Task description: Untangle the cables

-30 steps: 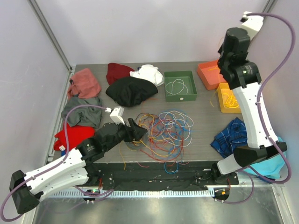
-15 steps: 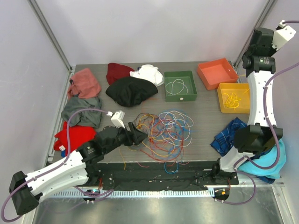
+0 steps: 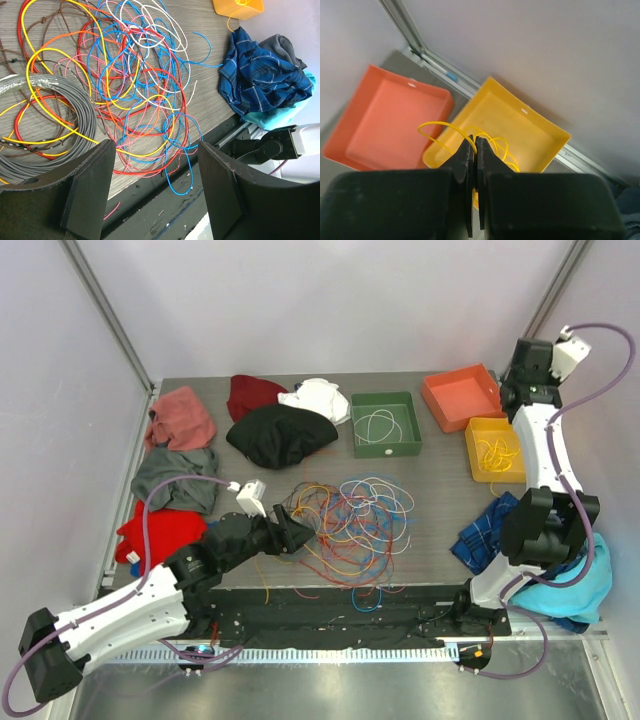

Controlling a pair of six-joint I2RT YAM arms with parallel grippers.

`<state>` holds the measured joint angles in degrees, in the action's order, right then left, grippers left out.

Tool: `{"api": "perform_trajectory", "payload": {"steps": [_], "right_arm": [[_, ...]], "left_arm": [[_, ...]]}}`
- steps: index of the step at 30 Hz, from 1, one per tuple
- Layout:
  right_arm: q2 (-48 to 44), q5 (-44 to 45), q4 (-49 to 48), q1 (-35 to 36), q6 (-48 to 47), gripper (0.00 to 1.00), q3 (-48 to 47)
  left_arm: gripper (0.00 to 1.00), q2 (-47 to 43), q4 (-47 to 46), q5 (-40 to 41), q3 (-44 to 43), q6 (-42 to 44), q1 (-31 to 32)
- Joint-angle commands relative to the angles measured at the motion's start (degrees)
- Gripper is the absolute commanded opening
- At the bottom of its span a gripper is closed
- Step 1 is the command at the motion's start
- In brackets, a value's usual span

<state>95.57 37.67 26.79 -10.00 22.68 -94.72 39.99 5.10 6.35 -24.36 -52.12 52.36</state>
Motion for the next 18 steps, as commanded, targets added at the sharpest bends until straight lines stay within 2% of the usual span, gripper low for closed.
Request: {"api": "perform_trajectory", "payload": {"steps": [1,6,14,15,16,17,18], "right_arm": [[-3.5,-0.4,-5.9,-1.4,2.0,0.01,9.4],[-4.5,-1.6,-9.5,-2.8,2.7,0.01,16.3],[-0.9,-4.0,-8.4,-4.8,3.9,0.01,18.9],[0.7,-5.4,-7.7,-5.3,4.3,0.09,18.4],[1.4,-6.4,-6.3,-5.5,4.6,0.20,18.3],[2.2,-7.5,-5.4,-5.8,5.4,0.38,17.8],[2.6,-8.8,-4.6,-6.1,5.9,0.46,16.9]], "left_arm": [[0.71,0.4,-2.6,-0.4,0.1,0.4,-0.2],[0.71,1.9,-2.6,-0.9,0.0,0.2,-0.2],[0.71,3.0,-3.3,-0.2,0.3,0.1,-0.3],[0.71,3.3,-3.2,-0.3,0.3,0.1,-0.2],[0.71,3.3,-3.3,-0.3,0.2,0.1,-0.2],[0.71,3.4,-3.3,-0.4,0.1,0.3,-0.2],[0.71,3.6,-3.3,-0.5,-0.1,0.3,-0.3]]}}
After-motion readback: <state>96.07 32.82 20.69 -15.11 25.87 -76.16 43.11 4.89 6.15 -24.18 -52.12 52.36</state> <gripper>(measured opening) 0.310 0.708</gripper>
